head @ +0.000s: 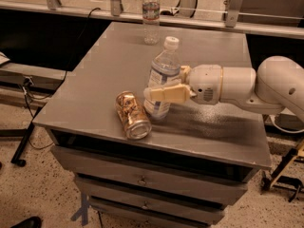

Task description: Move blue plastic bottle near orange can

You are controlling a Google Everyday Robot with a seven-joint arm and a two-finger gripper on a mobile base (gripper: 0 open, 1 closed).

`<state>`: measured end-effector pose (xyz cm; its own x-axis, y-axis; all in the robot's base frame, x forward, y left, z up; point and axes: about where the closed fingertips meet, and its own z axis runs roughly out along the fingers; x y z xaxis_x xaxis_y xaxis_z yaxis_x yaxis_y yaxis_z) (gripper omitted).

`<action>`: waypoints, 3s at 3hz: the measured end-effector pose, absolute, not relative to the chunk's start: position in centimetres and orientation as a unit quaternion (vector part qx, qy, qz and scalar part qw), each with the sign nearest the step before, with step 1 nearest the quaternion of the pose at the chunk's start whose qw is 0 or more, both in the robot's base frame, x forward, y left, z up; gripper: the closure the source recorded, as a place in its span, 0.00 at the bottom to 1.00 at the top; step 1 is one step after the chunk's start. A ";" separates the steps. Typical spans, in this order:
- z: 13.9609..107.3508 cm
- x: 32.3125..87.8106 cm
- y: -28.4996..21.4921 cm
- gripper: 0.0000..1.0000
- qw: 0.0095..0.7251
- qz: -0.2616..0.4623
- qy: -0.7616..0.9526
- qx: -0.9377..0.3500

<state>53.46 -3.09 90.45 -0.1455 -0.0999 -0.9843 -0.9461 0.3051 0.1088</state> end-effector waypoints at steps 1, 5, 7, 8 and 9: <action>90.1 53.5 -3.2 0.00 0.510 0.416 0.628 -0.415; 90.4 54.4 -4.0 0.00 0.530 0.397 0.623 -0.416; 92.3 56.7 -5.8 0.00 0.553 0.355 0.616 -0.434; 94.1 59.4 -7.6 0.00 0.566 0.323 0.610 -0.451; 95.8 62.4 -9.3 0.00 0.576 0.292 0.605 -0.466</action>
Offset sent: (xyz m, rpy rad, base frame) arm 0.0077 -0.0133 -0.0064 0.0020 -0.0416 -0.0371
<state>62.44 -9.26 95.84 0.0974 -0.2275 -0.9689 -0.9001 0.3953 -0.1833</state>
